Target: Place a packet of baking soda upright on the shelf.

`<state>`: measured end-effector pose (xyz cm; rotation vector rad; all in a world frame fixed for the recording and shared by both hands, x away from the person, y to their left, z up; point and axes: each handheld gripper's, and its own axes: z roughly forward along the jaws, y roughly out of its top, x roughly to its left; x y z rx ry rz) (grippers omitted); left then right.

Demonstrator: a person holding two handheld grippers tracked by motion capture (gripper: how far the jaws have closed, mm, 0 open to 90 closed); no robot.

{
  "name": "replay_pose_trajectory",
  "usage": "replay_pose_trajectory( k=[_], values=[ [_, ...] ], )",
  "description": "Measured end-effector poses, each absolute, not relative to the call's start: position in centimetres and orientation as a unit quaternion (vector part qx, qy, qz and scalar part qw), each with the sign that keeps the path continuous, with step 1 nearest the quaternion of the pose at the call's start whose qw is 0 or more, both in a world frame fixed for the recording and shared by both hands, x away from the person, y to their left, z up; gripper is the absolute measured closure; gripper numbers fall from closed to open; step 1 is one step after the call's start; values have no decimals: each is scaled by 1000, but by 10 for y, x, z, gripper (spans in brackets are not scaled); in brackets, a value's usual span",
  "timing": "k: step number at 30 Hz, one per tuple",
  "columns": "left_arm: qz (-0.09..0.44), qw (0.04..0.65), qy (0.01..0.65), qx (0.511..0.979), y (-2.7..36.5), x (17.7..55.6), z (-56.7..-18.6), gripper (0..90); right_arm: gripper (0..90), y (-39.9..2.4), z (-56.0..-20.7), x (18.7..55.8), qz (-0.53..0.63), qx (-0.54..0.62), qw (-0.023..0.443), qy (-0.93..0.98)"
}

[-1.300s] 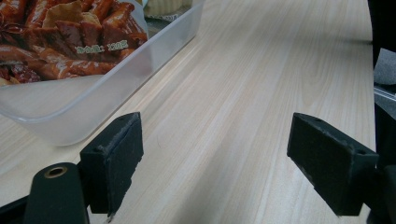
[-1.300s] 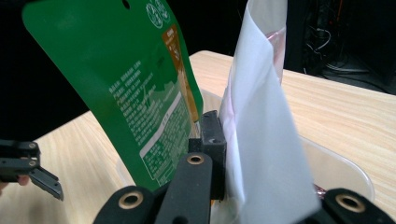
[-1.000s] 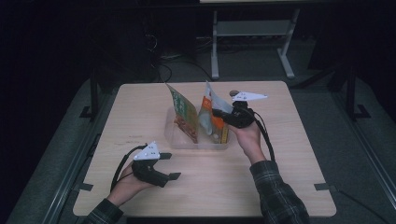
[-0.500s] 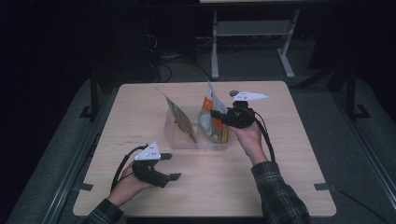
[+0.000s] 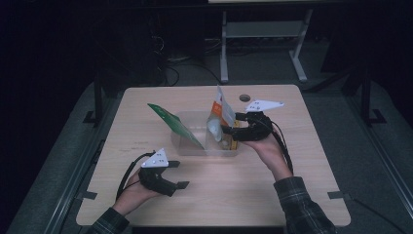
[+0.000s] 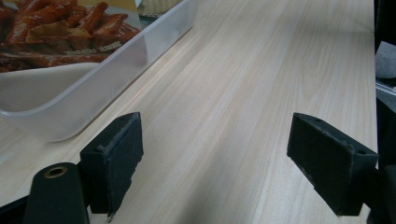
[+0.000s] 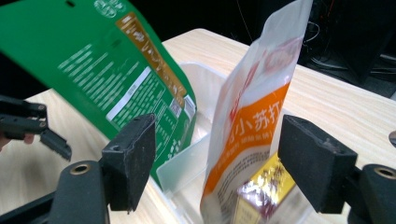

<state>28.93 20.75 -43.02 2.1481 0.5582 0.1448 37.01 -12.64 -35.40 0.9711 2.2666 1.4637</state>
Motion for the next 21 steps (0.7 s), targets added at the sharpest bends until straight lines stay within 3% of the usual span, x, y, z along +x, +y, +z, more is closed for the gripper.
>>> replay_pose_trajectory(
  k=[21],
  values=[
    [51,435,220,872,206,290,-434,180,259,-174,-367,319,505,313,138,793]
  ],
)
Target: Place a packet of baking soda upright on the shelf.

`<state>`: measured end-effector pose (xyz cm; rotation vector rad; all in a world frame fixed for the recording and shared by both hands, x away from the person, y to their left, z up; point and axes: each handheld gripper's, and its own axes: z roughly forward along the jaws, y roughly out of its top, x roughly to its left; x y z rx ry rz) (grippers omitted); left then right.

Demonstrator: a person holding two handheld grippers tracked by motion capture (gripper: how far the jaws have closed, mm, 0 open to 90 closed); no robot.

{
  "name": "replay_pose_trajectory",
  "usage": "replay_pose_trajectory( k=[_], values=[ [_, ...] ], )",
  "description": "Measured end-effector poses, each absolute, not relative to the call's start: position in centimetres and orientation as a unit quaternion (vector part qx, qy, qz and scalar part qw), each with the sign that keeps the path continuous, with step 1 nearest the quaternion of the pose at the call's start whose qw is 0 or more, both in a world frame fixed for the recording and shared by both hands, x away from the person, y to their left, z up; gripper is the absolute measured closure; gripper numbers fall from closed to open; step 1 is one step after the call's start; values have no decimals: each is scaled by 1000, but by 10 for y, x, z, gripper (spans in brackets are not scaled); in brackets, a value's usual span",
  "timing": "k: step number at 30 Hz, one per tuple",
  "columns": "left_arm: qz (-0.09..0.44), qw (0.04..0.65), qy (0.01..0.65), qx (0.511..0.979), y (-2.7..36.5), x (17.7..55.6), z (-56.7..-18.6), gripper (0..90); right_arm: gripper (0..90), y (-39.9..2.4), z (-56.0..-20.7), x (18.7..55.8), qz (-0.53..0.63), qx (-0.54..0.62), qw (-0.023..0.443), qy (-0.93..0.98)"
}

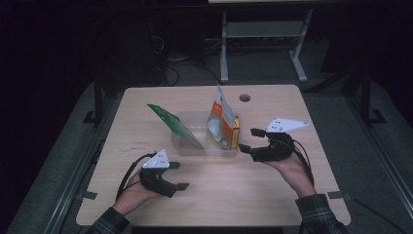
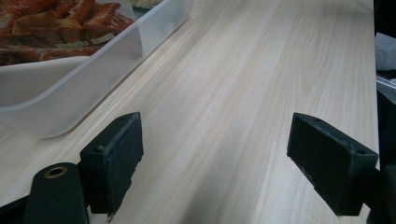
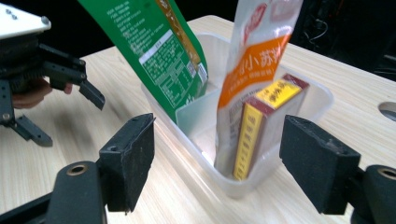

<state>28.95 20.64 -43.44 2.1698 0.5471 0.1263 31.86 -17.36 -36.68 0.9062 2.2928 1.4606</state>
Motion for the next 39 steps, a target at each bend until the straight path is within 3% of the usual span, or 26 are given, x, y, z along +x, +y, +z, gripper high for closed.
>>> replay_pose_trajectory(
  k=[15,28,39],
  values=[
    [47,414,206,885,211,286,-440,179,248,-200,-398,290,490,318,135,800],
    [46,402,227,886,230,274,-450,175,245,-196,-432,267,441,307,120,835],
    [49,384,207,899,226,273,-454,157,238,-191,-444,262,397,291,112,863]
  ],
)
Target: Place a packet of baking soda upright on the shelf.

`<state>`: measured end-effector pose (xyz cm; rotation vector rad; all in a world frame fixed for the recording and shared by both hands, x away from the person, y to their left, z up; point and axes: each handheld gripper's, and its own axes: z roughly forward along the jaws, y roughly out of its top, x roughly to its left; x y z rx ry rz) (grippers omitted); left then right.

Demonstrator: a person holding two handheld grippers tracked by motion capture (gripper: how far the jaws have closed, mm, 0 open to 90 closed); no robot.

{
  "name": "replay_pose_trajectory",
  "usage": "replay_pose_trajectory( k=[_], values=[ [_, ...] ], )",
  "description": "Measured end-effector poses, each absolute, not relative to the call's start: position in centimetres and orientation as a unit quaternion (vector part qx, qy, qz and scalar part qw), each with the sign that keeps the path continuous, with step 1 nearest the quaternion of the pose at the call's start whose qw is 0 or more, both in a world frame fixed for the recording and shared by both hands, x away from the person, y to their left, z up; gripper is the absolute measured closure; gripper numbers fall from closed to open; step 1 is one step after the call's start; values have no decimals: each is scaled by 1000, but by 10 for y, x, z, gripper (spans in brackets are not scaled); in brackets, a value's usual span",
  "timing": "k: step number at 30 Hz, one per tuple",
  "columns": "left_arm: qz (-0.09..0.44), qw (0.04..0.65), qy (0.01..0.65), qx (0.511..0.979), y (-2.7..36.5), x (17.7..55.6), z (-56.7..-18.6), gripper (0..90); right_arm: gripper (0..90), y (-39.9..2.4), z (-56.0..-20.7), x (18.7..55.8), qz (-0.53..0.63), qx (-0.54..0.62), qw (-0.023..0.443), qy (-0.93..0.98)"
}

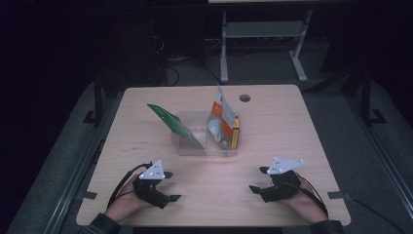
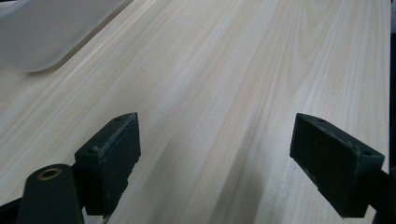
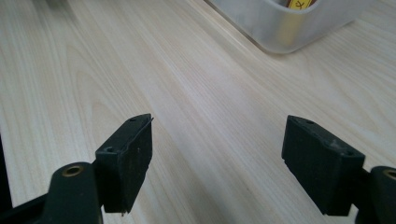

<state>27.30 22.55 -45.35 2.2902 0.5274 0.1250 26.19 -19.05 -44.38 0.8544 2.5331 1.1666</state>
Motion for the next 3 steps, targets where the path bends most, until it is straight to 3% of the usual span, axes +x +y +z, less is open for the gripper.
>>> replay_pose_trajectory(
  k=[3],
  values=[
    [49,385,205,899,225,273,-454,158,230,-191,-443,262,400,292,115,861]
  ],
)
